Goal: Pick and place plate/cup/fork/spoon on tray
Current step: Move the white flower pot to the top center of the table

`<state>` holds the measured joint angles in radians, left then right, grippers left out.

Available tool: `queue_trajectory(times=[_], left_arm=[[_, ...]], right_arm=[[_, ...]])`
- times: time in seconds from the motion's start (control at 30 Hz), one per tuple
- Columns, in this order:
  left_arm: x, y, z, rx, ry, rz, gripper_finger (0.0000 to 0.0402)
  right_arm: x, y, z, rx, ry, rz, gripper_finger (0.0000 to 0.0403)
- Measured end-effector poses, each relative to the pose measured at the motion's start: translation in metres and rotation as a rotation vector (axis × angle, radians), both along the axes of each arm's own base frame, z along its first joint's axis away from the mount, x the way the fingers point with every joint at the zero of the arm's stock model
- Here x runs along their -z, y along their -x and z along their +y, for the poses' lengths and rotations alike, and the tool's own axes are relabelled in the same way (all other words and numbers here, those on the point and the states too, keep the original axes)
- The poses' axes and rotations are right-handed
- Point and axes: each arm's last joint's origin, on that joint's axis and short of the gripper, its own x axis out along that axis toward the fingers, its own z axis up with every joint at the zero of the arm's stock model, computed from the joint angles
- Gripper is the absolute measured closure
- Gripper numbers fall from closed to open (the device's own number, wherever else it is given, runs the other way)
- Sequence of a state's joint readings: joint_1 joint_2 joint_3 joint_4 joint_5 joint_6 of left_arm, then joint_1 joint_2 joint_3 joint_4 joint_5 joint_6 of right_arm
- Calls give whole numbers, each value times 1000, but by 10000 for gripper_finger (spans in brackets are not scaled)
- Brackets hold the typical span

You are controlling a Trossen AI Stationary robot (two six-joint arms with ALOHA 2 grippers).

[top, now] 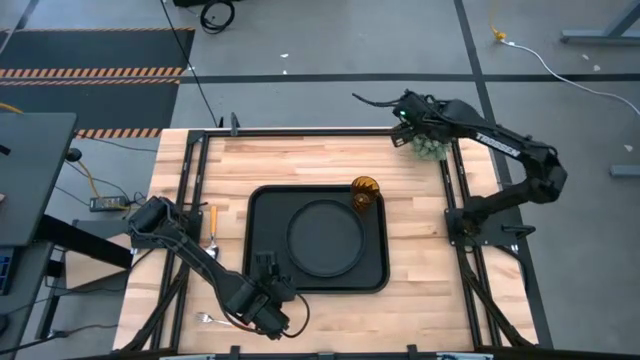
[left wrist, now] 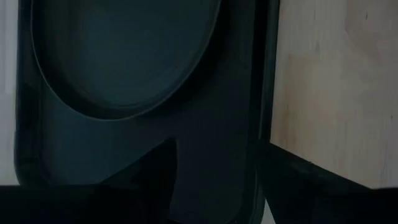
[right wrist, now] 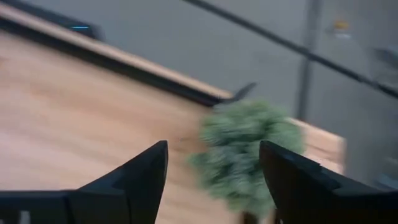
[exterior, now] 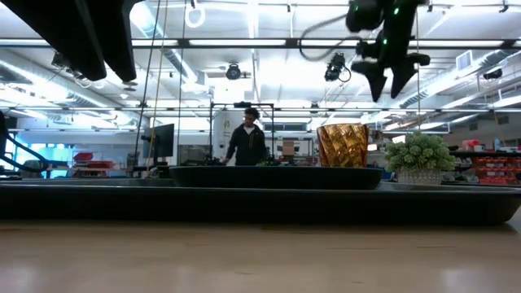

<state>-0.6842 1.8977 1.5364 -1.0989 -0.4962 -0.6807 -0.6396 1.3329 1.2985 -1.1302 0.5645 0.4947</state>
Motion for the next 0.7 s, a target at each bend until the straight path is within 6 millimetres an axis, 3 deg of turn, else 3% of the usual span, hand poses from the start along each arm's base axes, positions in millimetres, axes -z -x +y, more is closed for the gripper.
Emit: queue_trajectory(times=[0.17, 0.37, 0.5, 0.7], left_arm=[[0, 16, -6, 22, -95, 24, 184], [-9, 74, -21, -14, -361, -72, 184], [-14, 106, -18, -56, -344, -156, 184], [-18, 137, 7, -122, -249, -210, 184]], right_arm=[[17, 9, -19, 188, 37, 151, 154], [46, 25, -29, 261, -85, 122, 156], [61, 33, -30, 304, -84, 94, 156], [67, 37, -28, 312, -43, 49, 156]])
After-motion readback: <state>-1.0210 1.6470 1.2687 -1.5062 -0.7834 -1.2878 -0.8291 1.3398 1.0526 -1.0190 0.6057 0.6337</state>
